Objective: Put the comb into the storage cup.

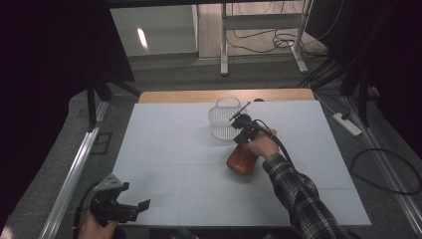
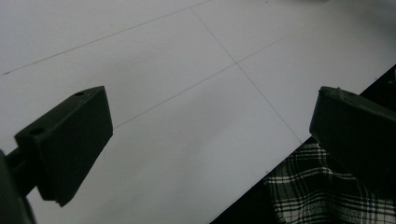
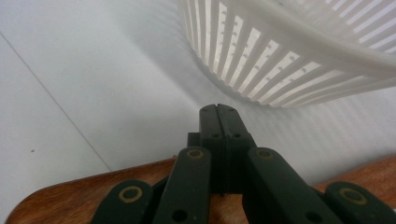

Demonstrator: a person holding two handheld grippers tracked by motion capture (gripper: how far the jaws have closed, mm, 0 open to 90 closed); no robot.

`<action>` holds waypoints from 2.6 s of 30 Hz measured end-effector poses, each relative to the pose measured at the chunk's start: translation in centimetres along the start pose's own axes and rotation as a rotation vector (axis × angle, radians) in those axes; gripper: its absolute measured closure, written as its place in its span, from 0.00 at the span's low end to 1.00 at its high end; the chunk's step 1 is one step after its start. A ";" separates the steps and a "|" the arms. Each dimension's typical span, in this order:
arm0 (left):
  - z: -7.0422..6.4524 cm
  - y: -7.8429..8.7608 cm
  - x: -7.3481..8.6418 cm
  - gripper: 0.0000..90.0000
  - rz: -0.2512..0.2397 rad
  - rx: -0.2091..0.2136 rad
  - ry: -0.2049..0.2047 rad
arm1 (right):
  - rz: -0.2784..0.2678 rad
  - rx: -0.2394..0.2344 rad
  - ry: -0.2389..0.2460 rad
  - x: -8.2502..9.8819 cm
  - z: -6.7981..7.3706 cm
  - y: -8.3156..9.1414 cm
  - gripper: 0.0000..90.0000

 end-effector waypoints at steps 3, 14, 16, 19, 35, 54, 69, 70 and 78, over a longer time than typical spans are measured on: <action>0.0 0.0 0.0 0.00 0.000 -0.001 0.000 | 0.011 0.008 0.007 0.1 -0.1 -0.3 0.99; 0.0 0.0 0.0 0.00 0.000 -0.002 -0.002 | 0.014 -0.009 -0.002 0.2 -0.2 -0.7 0.99; 0.0 0.0 0.0 0.00 0.000 -0.002 -0.001 | 0.015 -0.006 -0.004 0.3 -0.3 -0.6 0.99; 0.0 0.0 0.0 0.00 0.001 -0.003 0.000 | 0.018 -0.002 -0.010 0.4 -0.4 -0.6 0.99; 0.0 0.0 0.1 0.01 0.004 -0.004 0.000 | 0.030 0.002 -0.034 1.0 -1.0 -0.3 1.00; 0.0 -0.1 0.1 0.01 0.007 -0.005 0.002 | 0.054 0.065 -0.076 4.7 -3.5 0.8 0.99; 0.0 -0.2 0.0 0.01 0.018 -0.009 -0.005 | 0.045 0.066 -0.138 8.3 -4.7 2.2 0.99; 0.0 -0.2 0.0 0.01 0.018 -0.009 -0.005 | 0.046 0.067 -0.142 8.6 -4.8 2.3 0.99; -0.1 -0.2 0.0 0.01 0.020 -0.008 -0.007 | 0.060 0.070 -0.150 10.3 -4.9 2.7 0.99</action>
Point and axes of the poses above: each handheld gripper's, and its own axes: y roughly backward along the jaws, x roughly out of its underside, z roughly to its left, the point moved 9 cm from there along -y, roughly forward along the jaws
